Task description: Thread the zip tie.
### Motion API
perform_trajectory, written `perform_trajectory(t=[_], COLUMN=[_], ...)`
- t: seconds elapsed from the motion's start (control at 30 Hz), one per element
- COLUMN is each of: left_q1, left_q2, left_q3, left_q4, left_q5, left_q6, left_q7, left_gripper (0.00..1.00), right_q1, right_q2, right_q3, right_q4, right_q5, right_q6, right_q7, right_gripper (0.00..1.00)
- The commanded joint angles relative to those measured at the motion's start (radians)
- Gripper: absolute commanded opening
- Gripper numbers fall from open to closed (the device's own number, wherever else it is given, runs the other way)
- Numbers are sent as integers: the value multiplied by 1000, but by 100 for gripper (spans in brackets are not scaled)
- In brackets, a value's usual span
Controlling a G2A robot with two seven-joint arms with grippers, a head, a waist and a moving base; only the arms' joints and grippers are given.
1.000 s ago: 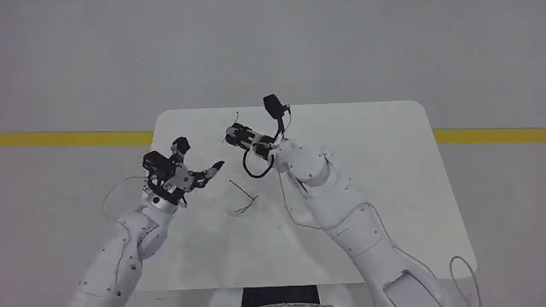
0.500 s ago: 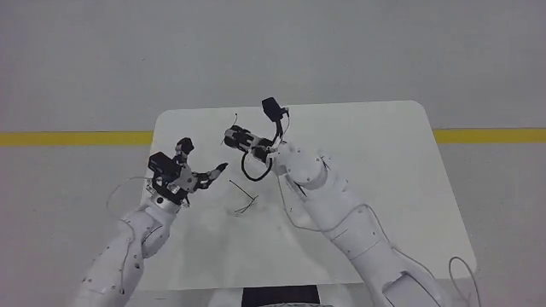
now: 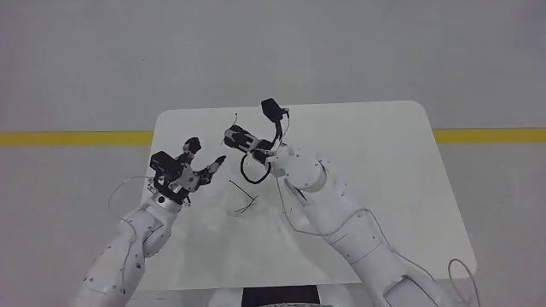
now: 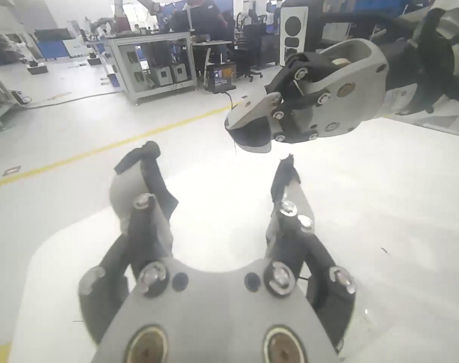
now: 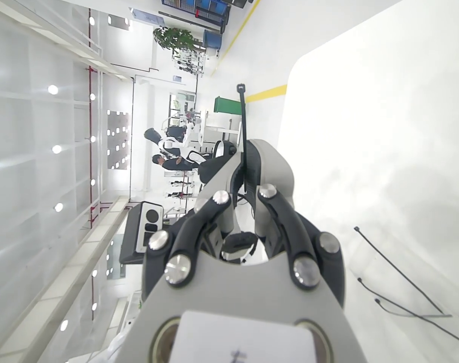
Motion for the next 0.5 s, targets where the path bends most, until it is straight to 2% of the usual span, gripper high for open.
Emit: perform_trajectory(t=[0.0,0.13,0.47], left_q1=[1,1,-6], left_q2=[0,0,-2], left_q3=[0,0,9], left_q4=[-1,-1,-5], left_q5=[3,3,-5], left_q6=[-1,-1,9], left_q7=[2,2,-23], left_gripper=[0,0,0], right_q1=[-4,-5,-16], right_q2=[2,5,7], right_q3=[-2,-10,-12], right_q4=[-6,-8,-16], right_q5=[-6,-30,-35], right_q6=[-9,-29,-33], right_q7=[-3,2,-10], right_gripper=[0,0,0])
